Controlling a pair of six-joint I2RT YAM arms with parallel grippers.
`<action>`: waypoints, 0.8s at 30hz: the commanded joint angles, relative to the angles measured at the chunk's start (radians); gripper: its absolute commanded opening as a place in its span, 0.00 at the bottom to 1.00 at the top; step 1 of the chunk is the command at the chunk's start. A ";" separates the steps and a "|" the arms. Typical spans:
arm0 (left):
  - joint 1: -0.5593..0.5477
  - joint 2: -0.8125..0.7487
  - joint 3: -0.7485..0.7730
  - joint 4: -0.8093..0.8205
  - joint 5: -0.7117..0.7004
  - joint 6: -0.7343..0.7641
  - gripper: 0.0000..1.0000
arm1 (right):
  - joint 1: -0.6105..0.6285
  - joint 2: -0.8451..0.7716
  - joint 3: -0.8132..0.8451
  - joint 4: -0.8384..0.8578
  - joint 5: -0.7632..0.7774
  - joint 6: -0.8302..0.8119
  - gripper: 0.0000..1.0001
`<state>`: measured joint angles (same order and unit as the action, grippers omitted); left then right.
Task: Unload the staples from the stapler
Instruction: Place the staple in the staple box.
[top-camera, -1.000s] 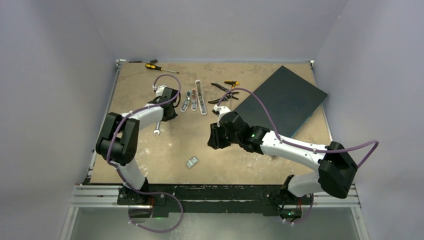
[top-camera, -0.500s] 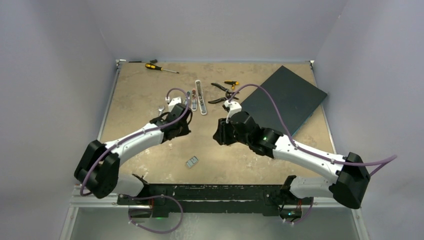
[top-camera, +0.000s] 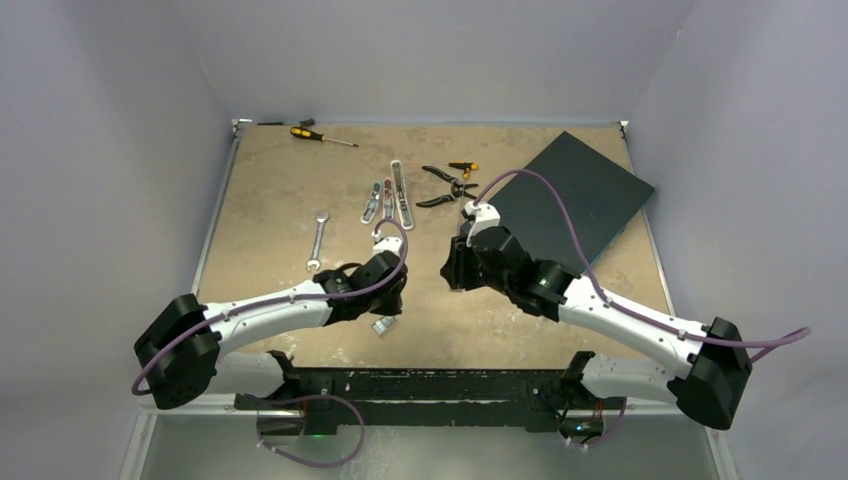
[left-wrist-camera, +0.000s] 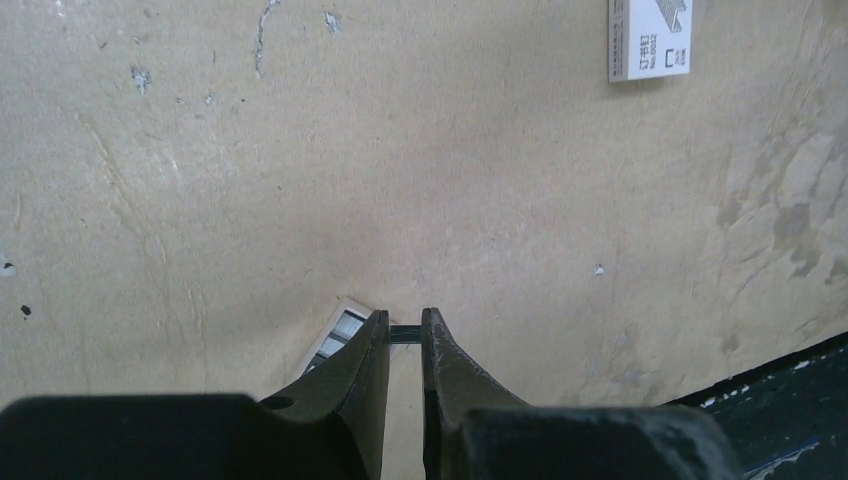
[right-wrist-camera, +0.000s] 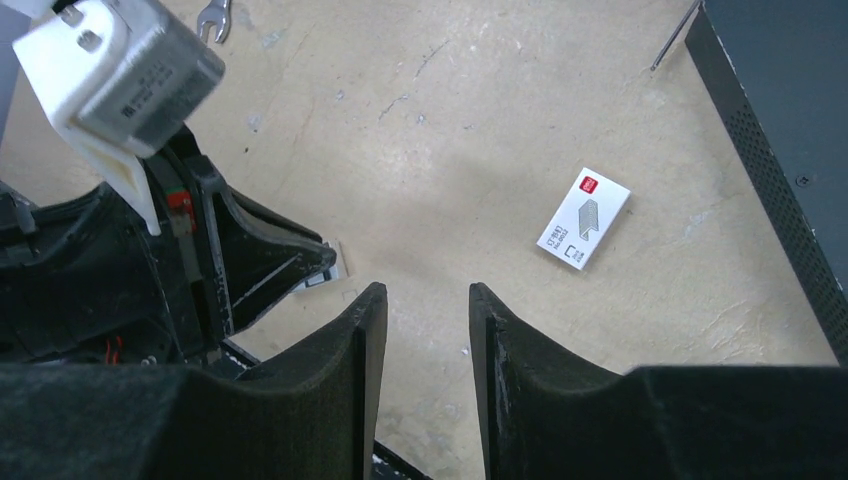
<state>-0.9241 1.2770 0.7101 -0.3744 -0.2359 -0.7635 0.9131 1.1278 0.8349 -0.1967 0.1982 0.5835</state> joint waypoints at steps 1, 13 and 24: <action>-0.023 -0.030 -0.030 0.017 0.000 0.054 0.08 | -0.004 -0.015 -0.006 -0.015 0.036 0.011 0.39; -0.034 -0.041 -0.062 -0.052 -0.038 0.073 0.06 | -0.004 0.022 0.006 -0.009 0.016 0.006 0.39; -0.035 -0.064 -0.079 -0.072 -0.038 0.063 0.06 | -0.005 0.051 0.011 0.006 -0.006 0.003 0.39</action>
<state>-0.9524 1.2312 0.6449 -0.4427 -0.2680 -0.6960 0.9131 1.1801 0.8333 -0.2050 0.1913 0.5835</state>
